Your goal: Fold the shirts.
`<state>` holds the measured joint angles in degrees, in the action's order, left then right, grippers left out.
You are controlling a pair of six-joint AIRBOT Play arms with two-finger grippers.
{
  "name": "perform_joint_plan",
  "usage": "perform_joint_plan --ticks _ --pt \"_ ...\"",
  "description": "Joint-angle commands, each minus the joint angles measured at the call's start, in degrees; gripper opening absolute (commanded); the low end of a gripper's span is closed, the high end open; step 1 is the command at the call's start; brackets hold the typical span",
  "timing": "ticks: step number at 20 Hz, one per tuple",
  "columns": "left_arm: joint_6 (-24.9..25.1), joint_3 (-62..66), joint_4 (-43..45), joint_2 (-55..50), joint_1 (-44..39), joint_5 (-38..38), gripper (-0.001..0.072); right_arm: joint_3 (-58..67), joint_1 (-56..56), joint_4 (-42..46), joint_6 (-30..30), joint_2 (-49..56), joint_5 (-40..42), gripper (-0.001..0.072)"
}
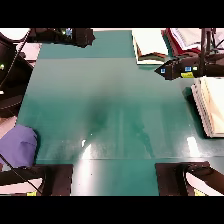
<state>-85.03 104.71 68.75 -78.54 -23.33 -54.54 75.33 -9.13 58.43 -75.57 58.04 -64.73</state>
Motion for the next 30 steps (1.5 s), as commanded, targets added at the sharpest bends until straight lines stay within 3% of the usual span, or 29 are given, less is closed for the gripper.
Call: perform_joint_plan --ticks 1,15,20,23,26,27,28,30 --pt "0.0 0.0 0.0 -0.02 -0.02 0.13 0.0026 0.0 -0.04 0.0 -0.02 -0.17 0.7 0.002" --pt "-0.46 0.04 -0.17 0.24 0.55 3.56 0.0025 0.0 -0.09 0.0 -0.02 -0.2 0.17 0.002" --pt "-0.5 -3.1 5.25 7.15 8.11 -16.63 0.0024 0.0 -0.09 0.02 -0.02 -0.17 0.24 0.002" --pt "-2.62 -15.85 9.29 15.89 13.53 -20.87 0.0025 -0.02 -0.09 0.02 -0.02 -0.17 0.33 0.002" --pt "-5.25 -29.62 18.67 22.88 17.0 -25.9 0.0046 -0.02 -0.09 0.04 -0.02 -0.17 0.35 0.002" --pt "-6.05 -33.53 22.18 24.11 17.73 -27.98 0.0385 -0.02 -0.09 0.07 0.0 -0.17 0.52 0.002" --pt "-7.72 -36.92 25.66 24.55 18.45 -29.14 0.0673 -0.07 -0.09 0.04 0.0 -0.17 0.79 0.002" --pt "-9.46 -43.65 31.43 24.68 19.85 -29.53 0.0658 -0.07 -0.09 0.07 0.0 -0.17 0.74 0.002"
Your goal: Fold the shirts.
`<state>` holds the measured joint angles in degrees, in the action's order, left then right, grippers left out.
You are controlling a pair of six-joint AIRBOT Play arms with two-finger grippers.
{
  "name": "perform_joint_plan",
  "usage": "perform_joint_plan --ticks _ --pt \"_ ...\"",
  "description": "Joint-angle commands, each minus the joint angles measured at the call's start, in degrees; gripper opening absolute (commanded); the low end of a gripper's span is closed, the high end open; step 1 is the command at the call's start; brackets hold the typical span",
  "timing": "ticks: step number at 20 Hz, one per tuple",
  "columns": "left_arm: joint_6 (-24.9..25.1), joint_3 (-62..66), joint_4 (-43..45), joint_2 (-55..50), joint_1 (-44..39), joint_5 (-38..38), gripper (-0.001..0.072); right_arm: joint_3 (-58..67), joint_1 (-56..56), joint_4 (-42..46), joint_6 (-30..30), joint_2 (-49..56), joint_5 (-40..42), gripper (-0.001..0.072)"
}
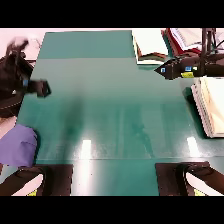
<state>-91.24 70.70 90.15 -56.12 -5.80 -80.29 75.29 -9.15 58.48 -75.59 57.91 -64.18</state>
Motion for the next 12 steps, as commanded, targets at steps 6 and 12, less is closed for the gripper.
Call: perform_joint_plan --ticks 6,12 --pt "-4.74 -27.71 12.41 2.25 10.54 2.03 0.0658 -0.02 -0.07 0.02 0.02 -0.04 0.17 0.002" --pt "-4.76 -33.83 16.81 2.25 15.5 2.05 0.0653 -0.02 -0.07 0.02 0.02 -0.04 0.24 0.002"
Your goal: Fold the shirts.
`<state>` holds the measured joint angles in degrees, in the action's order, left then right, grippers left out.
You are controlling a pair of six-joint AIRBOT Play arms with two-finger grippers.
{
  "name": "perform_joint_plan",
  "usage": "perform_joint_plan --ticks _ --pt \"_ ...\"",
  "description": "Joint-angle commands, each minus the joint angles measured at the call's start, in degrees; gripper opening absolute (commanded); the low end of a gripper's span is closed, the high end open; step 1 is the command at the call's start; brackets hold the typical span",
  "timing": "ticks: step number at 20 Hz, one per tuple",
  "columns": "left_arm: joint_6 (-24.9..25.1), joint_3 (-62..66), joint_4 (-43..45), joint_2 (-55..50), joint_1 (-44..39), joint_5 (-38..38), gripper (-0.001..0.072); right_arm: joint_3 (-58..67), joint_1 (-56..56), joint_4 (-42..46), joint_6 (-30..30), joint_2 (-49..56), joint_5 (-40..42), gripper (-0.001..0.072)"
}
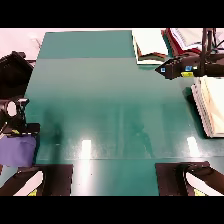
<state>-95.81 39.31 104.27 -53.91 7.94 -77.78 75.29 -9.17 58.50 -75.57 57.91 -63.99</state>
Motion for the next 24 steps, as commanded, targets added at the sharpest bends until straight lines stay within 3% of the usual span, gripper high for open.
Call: perform_joint_plan --ticks 1,2,3,8,15,18,22,24 --pt "-0.15 -1.95 2.69 0.07 1.75 -0.66 0.045 -0.02 -0.04 -0.02 0.0 -0.04 0.02 0.002" --pt "-0.15 -0.96 2.56 0.07 1.75 -0.61 0.017 -0.02 -0.04 -0.02 -0.02 -0.04 0.07 0.002" --pt "0.02 0.83 2.45 0.07 1.75 -0.63 0.0037 -0.02 -0.04 -0.02 -0.02 -0.04 0.28 0.002" --pt "3.28 20.74 -8.55 1.6 -1.62 -0.24 0.0024 3.45 -0.04 -0.04 -0.04 -0.04 2.01 0.0019" --pt "3.39 54.36 -12.02 -2.08 -29.11 2.58 0.0023 14.82 0.26 0.17 -0.04 0.07 4.02 0.0019" --pt "6.14 66.47 -11.91 -7.98 -38.91 3.13 0.0023 18.64 2.95 0.09 -0.09 0.07 3.96 0.0019" --pt "8.98 72.91 -12.68 -18.47 -49.83 4.79 0.0023 22.84 9.68 0.0 -3.3 0.07 1.68 0.0019" --pt "11.13 72.94 -17.4 -24.52 -54.18 6.84 0.0024 24.02 12.7 -0.04 -3.54 0.07 0.66 0.0019"
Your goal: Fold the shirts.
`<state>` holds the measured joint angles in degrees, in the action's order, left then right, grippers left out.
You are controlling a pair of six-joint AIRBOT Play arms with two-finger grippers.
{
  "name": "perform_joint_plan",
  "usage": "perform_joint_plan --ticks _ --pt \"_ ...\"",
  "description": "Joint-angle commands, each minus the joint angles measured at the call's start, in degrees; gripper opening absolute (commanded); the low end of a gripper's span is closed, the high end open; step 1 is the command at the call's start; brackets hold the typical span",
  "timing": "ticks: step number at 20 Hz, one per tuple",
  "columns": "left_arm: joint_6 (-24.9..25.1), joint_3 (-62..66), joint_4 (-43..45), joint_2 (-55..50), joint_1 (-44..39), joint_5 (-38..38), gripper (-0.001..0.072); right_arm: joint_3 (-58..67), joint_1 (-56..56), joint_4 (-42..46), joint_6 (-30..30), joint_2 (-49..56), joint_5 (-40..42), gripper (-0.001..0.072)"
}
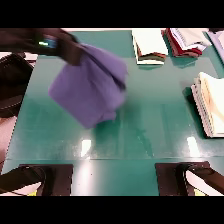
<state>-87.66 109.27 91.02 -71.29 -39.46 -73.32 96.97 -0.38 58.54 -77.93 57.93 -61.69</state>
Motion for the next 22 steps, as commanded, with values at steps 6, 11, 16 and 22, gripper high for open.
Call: perform_joint_plan --ticks 6,11,16,22 --pt "7.8 2.97 -23.21 -20.7 -9.44 8.11 0.0535 2.69 6.78 -0.04 -1.55 0.04 -5.03 0.0019" --pt "3.37 1.99 -21.4 -21.14 6.69 5.88 0.0536 2.69 6.78 -0.07 -1.55 0.04 -6.34 0.0019" --pt "-3.39 -6.12 -22.75 -25.33 22.36 6.78 0.0536 2.69 6.75 -0.09 -1.55 0.17 -7.76 0.0019" --pt "-3.45 -13.81 -29.9 -33.92 24.3 11.21 0.0536 2.69 6.78 -0.04 -1.55 0.22 -7.93 0.002"
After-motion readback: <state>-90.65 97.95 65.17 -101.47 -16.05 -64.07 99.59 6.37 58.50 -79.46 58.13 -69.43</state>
